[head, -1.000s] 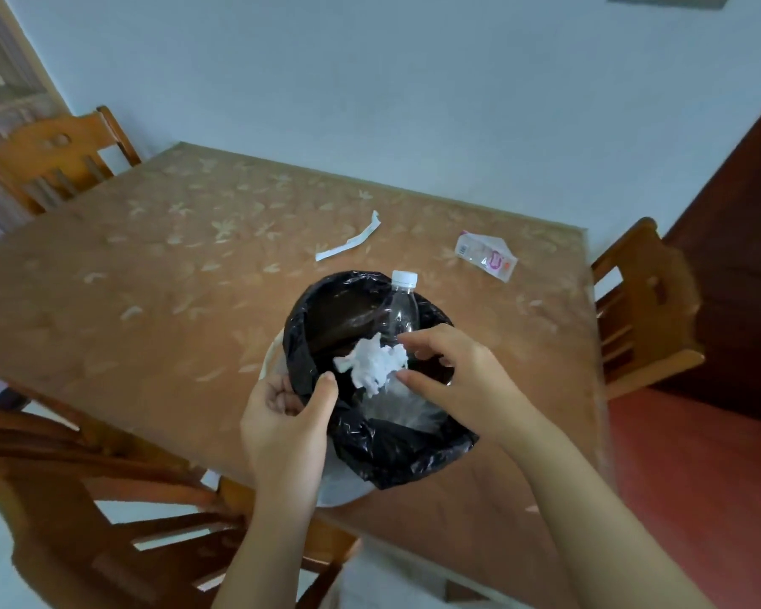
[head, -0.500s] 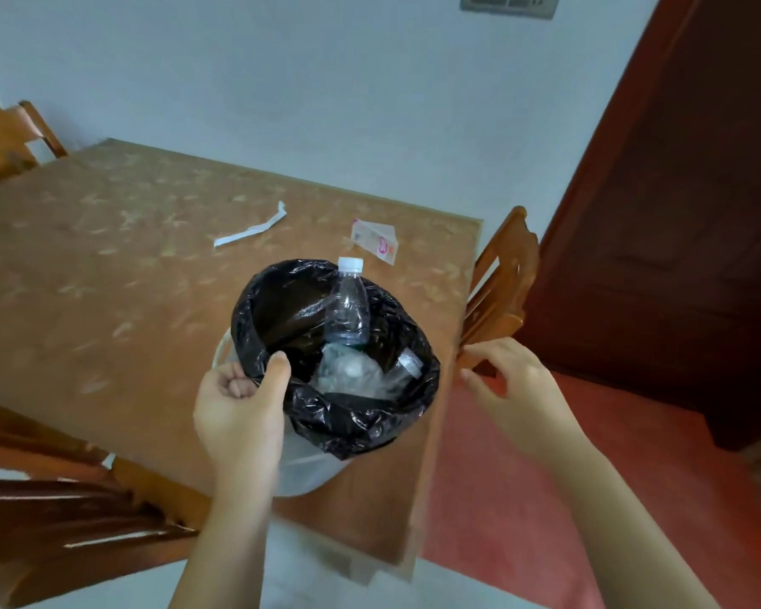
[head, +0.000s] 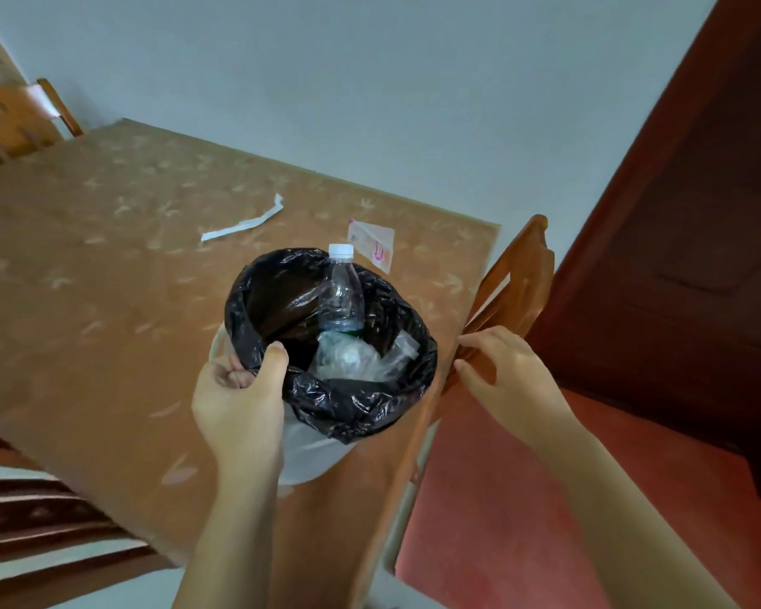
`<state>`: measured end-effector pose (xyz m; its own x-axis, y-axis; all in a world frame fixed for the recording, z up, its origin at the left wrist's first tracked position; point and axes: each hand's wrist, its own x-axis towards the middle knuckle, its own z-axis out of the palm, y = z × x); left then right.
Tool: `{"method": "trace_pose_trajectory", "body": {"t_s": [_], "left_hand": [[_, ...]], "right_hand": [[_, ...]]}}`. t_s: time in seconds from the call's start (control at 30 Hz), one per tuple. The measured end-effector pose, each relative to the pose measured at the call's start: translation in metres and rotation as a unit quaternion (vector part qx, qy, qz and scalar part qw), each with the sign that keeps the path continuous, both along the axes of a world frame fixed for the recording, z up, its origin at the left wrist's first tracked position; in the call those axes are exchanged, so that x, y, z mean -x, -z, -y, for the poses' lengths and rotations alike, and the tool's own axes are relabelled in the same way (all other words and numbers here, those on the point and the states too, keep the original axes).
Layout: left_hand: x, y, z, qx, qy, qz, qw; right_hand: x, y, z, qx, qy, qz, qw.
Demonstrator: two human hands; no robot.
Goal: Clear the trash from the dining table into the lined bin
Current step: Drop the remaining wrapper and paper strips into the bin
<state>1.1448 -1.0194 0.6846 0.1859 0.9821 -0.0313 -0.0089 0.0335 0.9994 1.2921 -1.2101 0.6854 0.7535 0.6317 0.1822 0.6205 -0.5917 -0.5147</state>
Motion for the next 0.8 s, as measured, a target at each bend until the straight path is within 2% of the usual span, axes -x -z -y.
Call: {"method": "trace_pose_trajectory", "body": {"t_s": [0.17, 0.43, 0.53, 0.8], "left_hand": [[-0.038, 0.004, -0.01, -0.011, -0.034, 0.002, 0.999], [-0.073, 0.006, -0.022, -0.016, -0.12, -0.016, 0.992], [-0.097, 0.007, -0.02, -0.022, -0.178, -0.028, 0.983], [-0.178, -0.002, -0.018, 0.0, -0.324, -0.04, 0.945]], "right_hand": [[-0.052, 0.004, -0.018, 0.011, -0.031, -0.008, 0.999], [-0.143, 0.033, -0.08, 0.021, -0.091, -0.07, 0.993], [-0.191, 0.048, -0.114, 0.017, -0.127, -0.068, 0.99], [-0.307, 0.084, -0.175, 0.024, -0.182, -0.132, 0.974]]}}
